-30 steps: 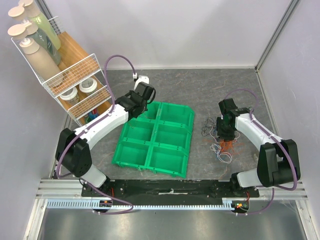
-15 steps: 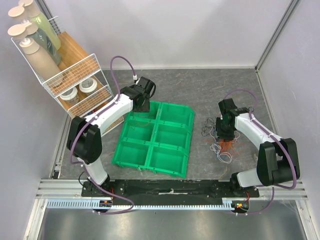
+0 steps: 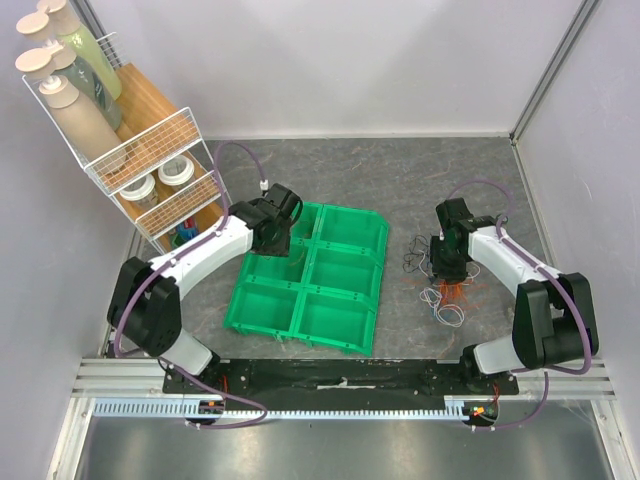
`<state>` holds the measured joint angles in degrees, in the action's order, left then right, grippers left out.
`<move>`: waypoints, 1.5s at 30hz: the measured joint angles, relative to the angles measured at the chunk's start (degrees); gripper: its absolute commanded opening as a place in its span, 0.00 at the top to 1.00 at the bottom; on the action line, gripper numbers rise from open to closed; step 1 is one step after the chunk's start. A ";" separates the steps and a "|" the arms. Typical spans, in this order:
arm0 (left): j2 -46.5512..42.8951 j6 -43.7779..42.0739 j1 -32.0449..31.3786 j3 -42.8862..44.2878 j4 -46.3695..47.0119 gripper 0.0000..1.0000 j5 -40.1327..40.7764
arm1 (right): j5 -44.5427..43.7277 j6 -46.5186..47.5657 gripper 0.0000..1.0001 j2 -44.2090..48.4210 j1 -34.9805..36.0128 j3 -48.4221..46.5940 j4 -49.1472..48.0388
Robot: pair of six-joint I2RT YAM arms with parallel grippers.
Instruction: Untangle the cables
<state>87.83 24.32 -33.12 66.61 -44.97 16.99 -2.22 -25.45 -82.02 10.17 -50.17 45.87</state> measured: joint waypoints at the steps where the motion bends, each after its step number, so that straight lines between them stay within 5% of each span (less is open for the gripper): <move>1: 0.63 0.00 0.00 -0.52 0.31 0.50 0.04 | 0.04 0.00 0.55 -0.15 0.00 0.00 0.00; 5: 2.60 -0.15 0.00 -1.33 2.54 0.49 0.46 | 0.48 0.02 0.55 -0.37 0.00 0.00 -0.02; 12: 4.48 -2.84 0.00 -1.90 7.93 0.61 3.54 | 1.11 0.22 0.54 -0.61 0.00 0.02 -0.44; 20: 4.48 -6.27 -0.50 -3.78 11.32 0.98 6.99 | 2.45 0.63 0.54 -1.84 0.00 0.04 -1.09; 34: -4.11 -8.70 -5.86 -0.09 11.26 0.99 8.22 | 3.76 1.05 0.54 -1.86 0.00 0.04 -1.25; 45: 5.22 -13.51 -4.85 4.72 19.58 0.98 6.82 | 3.96 1.22 0.54 -1.86 0.00 0.04 -1.22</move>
<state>93.06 10.81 -37.98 71.33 -25.39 23.81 1.74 -24.23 -83.88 10.17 -50.13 44.64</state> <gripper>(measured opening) 0.027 0.459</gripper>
